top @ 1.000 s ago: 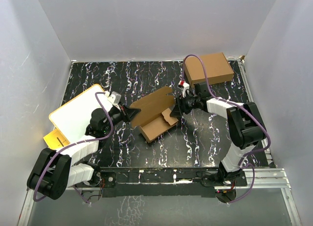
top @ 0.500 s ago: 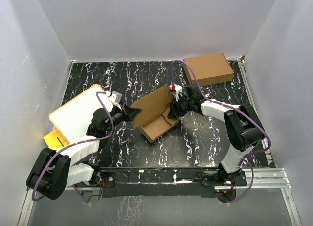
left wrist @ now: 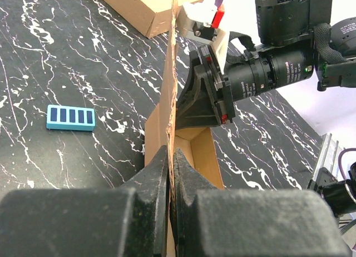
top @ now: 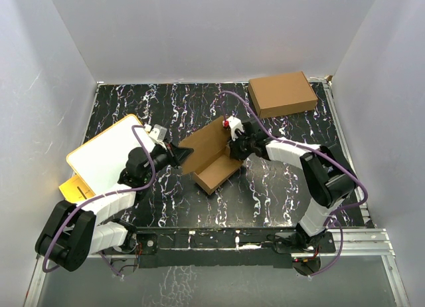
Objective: Fold the paper box
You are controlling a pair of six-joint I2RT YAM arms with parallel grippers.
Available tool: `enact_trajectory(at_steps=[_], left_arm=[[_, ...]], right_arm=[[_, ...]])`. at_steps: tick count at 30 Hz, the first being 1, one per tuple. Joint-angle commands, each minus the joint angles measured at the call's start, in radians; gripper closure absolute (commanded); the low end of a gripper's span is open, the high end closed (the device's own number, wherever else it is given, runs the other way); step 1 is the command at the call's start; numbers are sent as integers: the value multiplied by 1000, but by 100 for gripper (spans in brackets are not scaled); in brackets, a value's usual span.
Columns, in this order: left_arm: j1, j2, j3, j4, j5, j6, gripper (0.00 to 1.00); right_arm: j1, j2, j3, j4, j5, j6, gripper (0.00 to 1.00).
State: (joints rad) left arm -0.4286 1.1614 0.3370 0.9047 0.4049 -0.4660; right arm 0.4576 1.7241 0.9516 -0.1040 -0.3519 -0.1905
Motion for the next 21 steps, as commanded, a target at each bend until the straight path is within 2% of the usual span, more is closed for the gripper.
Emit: enact_trajectory(at_steps=[1,4,7,11,13,15,21], left_arm=[[-10,-43,34,30,-3,-5,100],[-17,-45,31,41,-5,-5,100],[-27,-46,30,48,-14,-4,100],[-43,-43,25,59,-32,-1,100],[-50,-40,22,68,-41,0,100],[-58,-37,22,72,-47,0,100],[-69,-27,22,79,-59,0,100]], right_arm=[[25,-35,8,27,187,-54,92],[26,-36,8,21,160,-70,92],[27,-26,15,2,134,-82,75],[35,-21,11,5,158,-94,71],[39,-18,9,11,185,-95,74],[44,-14,7,18,218,-95,90],[60,-13,4,37,303,-98,92]])
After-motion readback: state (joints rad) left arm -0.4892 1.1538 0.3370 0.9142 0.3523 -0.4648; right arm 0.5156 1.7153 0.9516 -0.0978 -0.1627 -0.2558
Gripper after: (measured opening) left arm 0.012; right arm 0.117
